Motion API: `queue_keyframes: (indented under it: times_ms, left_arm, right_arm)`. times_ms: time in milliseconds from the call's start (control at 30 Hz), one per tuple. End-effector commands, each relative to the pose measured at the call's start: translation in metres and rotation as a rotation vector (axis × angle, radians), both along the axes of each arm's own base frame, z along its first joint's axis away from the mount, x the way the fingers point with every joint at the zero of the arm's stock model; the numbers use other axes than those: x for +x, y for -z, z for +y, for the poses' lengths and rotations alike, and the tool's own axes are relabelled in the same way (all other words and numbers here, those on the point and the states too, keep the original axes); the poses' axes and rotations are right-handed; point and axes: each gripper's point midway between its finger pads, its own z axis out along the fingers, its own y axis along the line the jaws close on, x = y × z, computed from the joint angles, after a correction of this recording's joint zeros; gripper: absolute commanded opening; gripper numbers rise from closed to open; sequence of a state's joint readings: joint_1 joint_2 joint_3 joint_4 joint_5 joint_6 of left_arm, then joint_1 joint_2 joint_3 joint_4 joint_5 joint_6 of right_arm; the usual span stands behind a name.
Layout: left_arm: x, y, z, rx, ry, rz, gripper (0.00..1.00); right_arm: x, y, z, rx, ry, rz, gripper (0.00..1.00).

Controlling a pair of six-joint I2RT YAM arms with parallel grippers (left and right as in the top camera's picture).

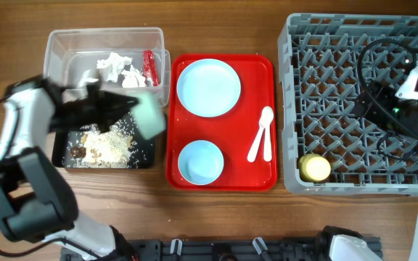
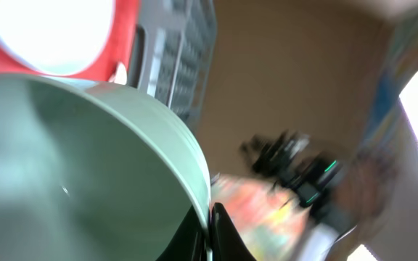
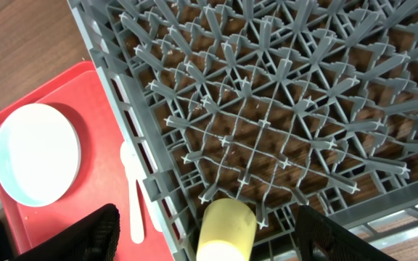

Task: Sort waste into correct bins and load items into the dishwasher rack
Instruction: 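Carry empty green bowl with left gripper back onto the red tray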

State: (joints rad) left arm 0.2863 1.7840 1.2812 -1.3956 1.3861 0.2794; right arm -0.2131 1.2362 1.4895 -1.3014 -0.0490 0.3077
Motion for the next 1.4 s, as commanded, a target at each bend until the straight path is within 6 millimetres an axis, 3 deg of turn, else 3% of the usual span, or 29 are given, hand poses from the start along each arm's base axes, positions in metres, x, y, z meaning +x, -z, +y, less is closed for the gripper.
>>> queue_keyframes:
  times_ms: [0, 67, 167, 233, 267, 433, 633, 767, 833, 900, 1033, 1200, 1367]
  left_arm:
    - [0.000, -0.025, -0.067, 0.156, 0.210, -0.143, 0.04]
    - [0.006, -0.011, -0.105, 0.364, 0.282, -0.158, 0.04]
    - [0.013, 0.010, -0.145, 0.635, 0.293, -0.220, 0.04]
    - [0.013, 0.025, -0.167, 0.794, 0.285, -0.282, 0.04]
    - [0.006, 0.041, -0.190, 0.946, 0.298, -0.358, 0.04]
    - [-0.013, 0.074, -0.230, 1.146, 0.324, -0.447, 0.04]
    - [-0.029, 0.112, -0.264, 1.232, 0.391, -0.521, 0.04]
    - [-0.030, 0.117, -0.266, 1.236, 0.399, -0.517, 0.04]
    - [-0.029, 0.117, -0.266, 1.234, 0.397, -0.519, 0.22]
    - [-0.028, 0.115, -0.267, 1.229, 0.391, -0.524, 0.32]
    - [-0.020, 0.096, -0.258, 1.217, 0.341, -0.504, 0.39]
    - [0.004, 0.042, -0.210, 1.187, 0.165, -0.383, 0.46]
    - [0.020, -0.004, -0.145, 1.105, 0.021, -0.283, 0.52]
  right_arm:
    - [0.002, -0.001, 0.000, 0.000, -0.018, -0.004, 0.79]
    - [0.001, 0.000, 0.002, 0.007, -0.022, -0.002, 0.79]
    - [0.001, -0.001, 0.003, 0.013, -0.026, -0.003, 0.79]
    - [0.001, -0.001, 0.003, 0.013, -0.025, -0.003, 0.79]
    - [0.001, -0.001, 0.003, 0.013, -0.026, -0.003, 0.80]
    - [0.001, -0.001, 0.003, 0.013, -0.027, -0.003, 0.79]
    - [0.001, 0.000, 0.003, 0.013, -0.026, -0.002, 0.79]
    - [0.000, 0.000, 0.003, 0.015, -0.027, 0.003, 0.79]
    - [0.000, 0.000, 0.006, 0.010, -0.059, 0.002, 0.81]
    - [0.001, -0.001, 0.010, 0.020, -0.092, -0.005, 0.82]
    - [0.004, -0.002, 0.019, 0.064, -0.120, -0.022, 0.82]
    - [0.013, -0.007, 0.045, 0.167, -0.203, -0.066, 0.80]
    - [0.026, 0.012, 0.094, 0.225, -0.343, -0.030, 0.77]
